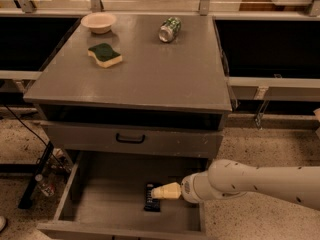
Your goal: Pick rxbar blueberry from middle drawer and place on counter
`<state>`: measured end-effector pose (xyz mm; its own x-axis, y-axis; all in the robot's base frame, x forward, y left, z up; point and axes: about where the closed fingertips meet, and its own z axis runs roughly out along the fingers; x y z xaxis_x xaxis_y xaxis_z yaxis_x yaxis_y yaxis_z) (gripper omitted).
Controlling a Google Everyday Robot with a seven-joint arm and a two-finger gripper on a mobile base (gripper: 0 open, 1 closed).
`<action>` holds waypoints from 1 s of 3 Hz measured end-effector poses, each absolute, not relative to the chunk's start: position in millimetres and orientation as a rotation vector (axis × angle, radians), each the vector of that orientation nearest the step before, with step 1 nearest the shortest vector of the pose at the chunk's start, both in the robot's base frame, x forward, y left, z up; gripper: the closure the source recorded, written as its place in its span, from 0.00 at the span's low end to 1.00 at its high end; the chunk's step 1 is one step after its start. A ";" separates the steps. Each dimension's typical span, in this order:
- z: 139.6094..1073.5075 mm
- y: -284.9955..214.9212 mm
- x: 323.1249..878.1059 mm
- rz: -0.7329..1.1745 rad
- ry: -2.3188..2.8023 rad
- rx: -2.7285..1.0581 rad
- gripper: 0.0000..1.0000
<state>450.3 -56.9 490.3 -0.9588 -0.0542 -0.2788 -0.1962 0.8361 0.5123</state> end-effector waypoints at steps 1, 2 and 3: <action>491.9 -7.1 463.5 0.796 2.766 -0.284 0.00; 491.8 -7.1 463.5 0.795 2.766 -0.284 0.00; 487.1 -2.8 467.5 0.735 2.769 -0.265 0.00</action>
Offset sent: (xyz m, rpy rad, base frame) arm 0.0228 0.0726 0.0029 -0.0387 -0.0216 0.0759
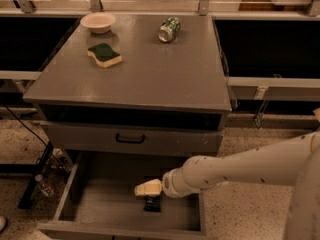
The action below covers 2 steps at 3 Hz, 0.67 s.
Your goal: Pick rxbar blueberry from middle drawer and place on counter
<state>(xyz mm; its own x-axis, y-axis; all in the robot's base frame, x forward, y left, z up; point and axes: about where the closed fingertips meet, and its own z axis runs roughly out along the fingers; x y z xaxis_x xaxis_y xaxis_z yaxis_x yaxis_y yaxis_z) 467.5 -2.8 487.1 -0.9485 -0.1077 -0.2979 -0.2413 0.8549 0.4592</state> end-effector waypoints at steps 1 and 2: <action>494.8 -30.0 476.8 0.590 2.744 -0.049 0.00; 482.8 -93.4 470.4 0.398 2.703 0.280 0.00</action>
Offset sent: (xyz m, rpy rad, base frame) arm 0.0347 0.0371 -0.0277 -0.3674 -0.1333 -0.2017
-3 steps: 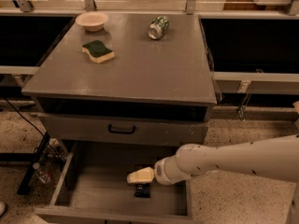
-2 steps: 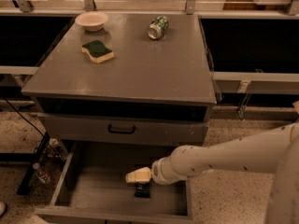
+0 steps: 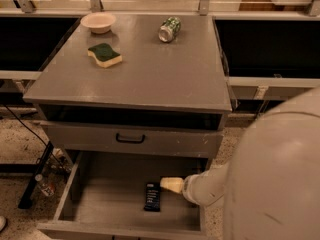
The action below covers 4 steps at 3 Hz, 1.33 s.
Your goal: Pick rxbar blueberry from middle drawer and place on counter
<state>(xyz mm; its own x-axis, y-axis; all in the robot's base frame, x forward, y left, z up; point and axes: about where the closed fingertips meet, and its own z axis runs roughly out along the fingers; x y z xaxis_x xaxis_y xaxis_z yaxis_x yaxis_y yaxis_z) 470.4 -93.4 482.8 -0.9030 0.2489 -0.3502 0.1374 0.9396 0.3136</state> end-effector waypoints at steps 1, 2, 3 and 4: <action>480.7 -108.6 468.0 0.348 2.689 0.331 0.00; 481.1 -105.4 468.5 0.358 2.691 0.319 0.00; 487.1 -86.8 465.3 0.396 2.692 0.250 0.00; 494.2 -60.2 463.0 0.426 2.684 0.162 0.00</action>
Offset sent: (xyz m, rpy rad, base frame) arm -0.0024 -0.0154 -0.0022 -0.0275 -0.0056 -0.0453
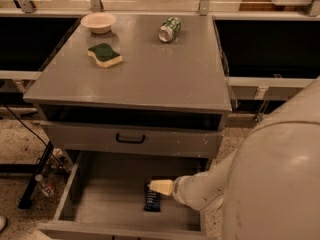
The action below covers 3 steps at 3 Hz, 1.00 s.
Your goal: Pick rxbar blueberry from middle drawer and place on counter
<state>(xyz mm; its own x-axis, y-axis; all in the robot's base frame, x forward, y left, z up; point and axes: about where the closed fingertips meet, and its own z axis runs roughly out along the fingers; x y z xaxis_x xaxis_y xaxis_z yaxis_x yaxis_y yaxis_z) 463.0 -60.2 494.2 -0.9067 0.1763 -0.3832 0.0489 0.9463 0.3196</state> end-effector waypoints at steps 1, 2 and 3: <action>494.2 -60.2 463.0 0.426 2.684 0.162 0.00; 457.9 -4.4 494.7 0.471 2.728 0.129 0.00; 457.6 -4.1 494.8 0.467 2.728 0.129 0.00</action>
Offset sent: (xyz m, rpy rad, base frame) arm 0.0418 0.0649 -0.0463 0.0366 0.0476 0.0399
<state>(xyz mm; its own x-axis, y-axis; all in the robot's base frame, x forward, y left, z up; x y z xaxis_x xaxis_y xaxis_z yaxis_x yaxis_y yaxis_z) 494.8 -4.1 457.6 -0.9276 0.1497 -0.3422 0.0274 0.9410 0.3374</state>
